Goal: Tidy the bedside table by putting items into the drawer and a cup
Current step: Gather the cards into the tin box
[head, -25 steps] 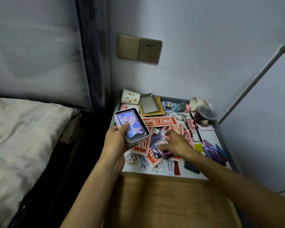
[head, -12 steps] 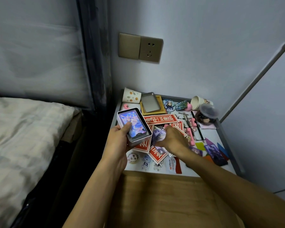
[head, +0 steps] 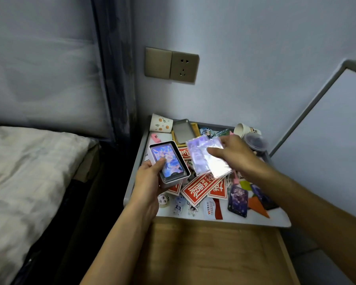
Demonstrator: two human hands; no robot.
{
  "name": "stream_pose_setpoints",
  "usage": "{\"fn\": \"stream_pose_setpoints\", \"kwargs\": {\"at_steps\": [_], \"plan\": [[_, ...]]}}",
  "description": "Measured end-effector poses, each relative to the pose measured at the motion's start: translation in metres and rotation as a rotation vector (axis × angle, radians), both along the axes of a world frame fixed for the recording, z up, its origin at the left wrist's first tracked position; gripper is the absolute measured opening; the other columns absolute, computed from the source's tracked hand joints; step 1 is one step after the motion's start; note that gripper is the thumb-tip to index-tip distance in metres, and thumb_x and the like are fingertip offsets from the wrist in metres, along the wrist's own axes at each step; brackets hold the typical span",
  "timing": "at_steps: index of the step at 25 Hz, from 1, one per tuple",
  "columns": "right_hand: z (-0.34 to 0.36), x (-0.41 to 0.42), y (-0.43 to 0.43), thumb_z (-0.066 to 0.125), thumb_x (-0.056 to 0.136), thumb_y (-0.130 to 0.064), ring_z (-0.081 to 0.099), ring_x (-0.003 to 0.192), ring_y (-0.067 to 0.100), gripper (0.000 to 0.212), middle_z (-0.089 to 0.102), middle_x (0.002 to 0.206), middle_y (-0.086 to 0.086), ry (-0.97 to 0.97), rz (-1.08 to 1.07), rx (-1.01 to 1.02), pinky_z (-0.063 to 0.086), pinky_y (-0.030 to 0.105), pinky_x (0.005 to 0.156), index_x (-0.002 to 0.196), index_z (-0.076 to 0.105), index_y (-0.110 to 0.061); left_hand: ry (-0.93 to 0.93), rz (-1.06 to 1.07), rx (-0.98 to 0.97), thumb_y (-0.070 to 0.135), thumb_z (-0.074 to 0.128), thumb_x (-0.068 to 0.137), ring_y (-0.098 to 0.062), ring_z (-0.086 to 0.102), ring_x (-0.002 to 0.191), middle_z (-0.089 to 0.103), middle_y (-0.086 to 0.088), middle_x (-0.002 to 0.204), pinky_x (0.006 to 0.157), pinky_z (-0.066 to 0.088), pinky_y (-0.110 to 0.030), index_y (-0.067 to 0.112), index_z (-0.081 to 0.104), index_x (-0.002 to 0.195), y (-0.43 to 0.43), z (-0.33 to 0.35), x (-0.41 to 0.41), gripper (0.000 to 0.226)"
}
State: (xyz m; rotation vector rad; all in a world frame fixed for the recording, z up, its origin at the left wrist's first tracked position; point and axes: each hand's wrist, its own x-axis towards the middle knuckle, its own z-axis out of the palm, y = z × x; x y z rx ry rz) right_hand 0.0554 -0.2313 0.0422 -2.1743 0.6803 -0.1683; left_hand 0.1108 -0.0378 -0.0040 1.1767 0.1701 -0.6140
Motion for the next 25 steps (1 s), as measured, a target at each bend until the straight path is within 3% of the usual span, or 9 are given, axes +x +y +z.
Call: {"fn": "stream_pose_setpoints", "kwargs": {"at_steps": [3, 6, 8, 15, 18, 20, 22, 25], "plan": [[0.01, 0.005, 0.024, 0.065, 0.091, -0.011, 0.073, 0.073, 0.023, 0.013, 0.074, 0.09, 0.013, 0.012, 0.048, 0.275, 0.058, 0.028, 0.061, 0.102, 0.066, -0.005, -0.008, -0.056, -0.008, 0.016, 0.057, 0.097, -0.018, 0.07, 0.062, 0.076, -0.006, 0.08, 0.055, 0.058, -0.03, 0.002, 0.059, 0.111, -0.005, 0.002, -0.007, 0.02], [0.005, 0.015, 0.04, 0.068, 0.088, -0.01, 0.073, 0.066, 0.02, 0.016, 0.075, 0.085, 0.011, 0.089, 0.048, 0.313, 0.056, 0.025, 0.053, 0.103, 0.066, -0.005, -0.016, -0.101, -0.008, 0.017, 0.054, 0.099, -0.018, 0.072, 0.062, 0.076, -0.007, 0.08, 0.056, 0.058, -0.03, 0.001, 0.058, 0.116, -0.009, 0.001, -0.012, 0.024], [0.002, 0.018, 0.042, 0.07, 0.086, -0.01, 0.073, 0.067, 0.021, 0.017, 0.075, 0.084, 0.011, 0.102, 0.043, 0.338, 0.058, 0.029, 0.055, 0.102, 0.067, -0.006, -0.021, -0.11, 0.005, 0.018, 0.054, 0.099, -0.019, 0.072, 0.063, 0.076, -0.008, 0.083, 0.059, 0.058, -0.031, 0.001, 0.057, 0.117, -0.009, 0.0, -0.012, 0.026], [-0.001, 0.024, 0.04, 0.076, 0.082, -0.014, 0.072, 0.067, 0.02, 0.013, 0.075, 0.079, 0.009, 0.145, 0.084, 0.243, 0.06, 0.038, 0.071, 0.092, 0.069, -0.007, -0.018, -0.099, -0.01, 0.013, 0.053, 0.098, -0.017, 0.07, 0.058, 0.075, -0.006, 0.073, 0.052, 0.056, -0.028, 0.002, 0.057, 0.11, -0.008, 0.003, -0.012, 0.016], [-0.001, 0.026, 0.035, 0.079, 0.079, -0.025, 0.071, 0.069, 0.018, 0.026, 0.073, 0.084, 0.008, 0.176, 0.1, -0.074, 0.06, 0.038, 0.07, 0.095, 0.067, -0.008, -0.036, -0.079, 0.003, 0.012, 0.053, 0.099, -0.017, 0.07, 0.055, 0.074, -0.004, 0.07, 0.05, 0.055, -0.028, 0.002, 0.056, 0.11, -0.01, 0.003, -0.011, 0.015], [0.002, 0.028, 0.03, 0.08, 0.077, -0.029, 0.062, 0.066, 0.016, 0.036, 0.071, 0.08, 0.012, 0.166, 0.094, -0.184, 0.053, 0.037, 0.068, 0.094, 0.067, 0.001, -0.046, -0.077, 0.007, 0.012, 0.053, 0.099, -0.016, 0.069, 0.054, 0.074, -0.004, 0.07, 0.047, 0.055, -0.026, 0.002, 0.056, 0.112, -0.01, 0.001, -0.011, 0.017], [0.006, 0.028, 0.027, 0.081, 0.076, -0.028, 0.062, 0.062, 0.017, 0.033, 0.07, 0.072, 0.008, 0.13, 0.072, -0.098, 0.05, 0.033, 0.065, 0.087, 0.07, 0.001, -0.047, -0.095, 0.003, 0.012, 0.053, 0.099, -0.014, 0.069, 0.053, 0.073, -0.002, 0.068, 0.044, 0.053, -0.024, 0.002, 0.056, 0.113, -0.01, 0.001, -0.013, 0.017], [0.007, 0.029, 0.036, 0.081, 0.075, -0.022, 0.072, 0.067, 0.02, 0.021, 0.074, 0.075, 0.007, 0.084, 0.049, 0.122, 0.06, 0.035, 0.07, 0.083, 0.072, -0.005, -0.05, -0.144, -0.015, 0.013, 0.053, 0.099, -0.014, 0.07, 0.057, 0.075, -0.003, 0.074, 0.047, 0.054, -0.024, 0.002, 0.058, 0.116, -0.011, 0.004, -0.018, 0.021]]}}
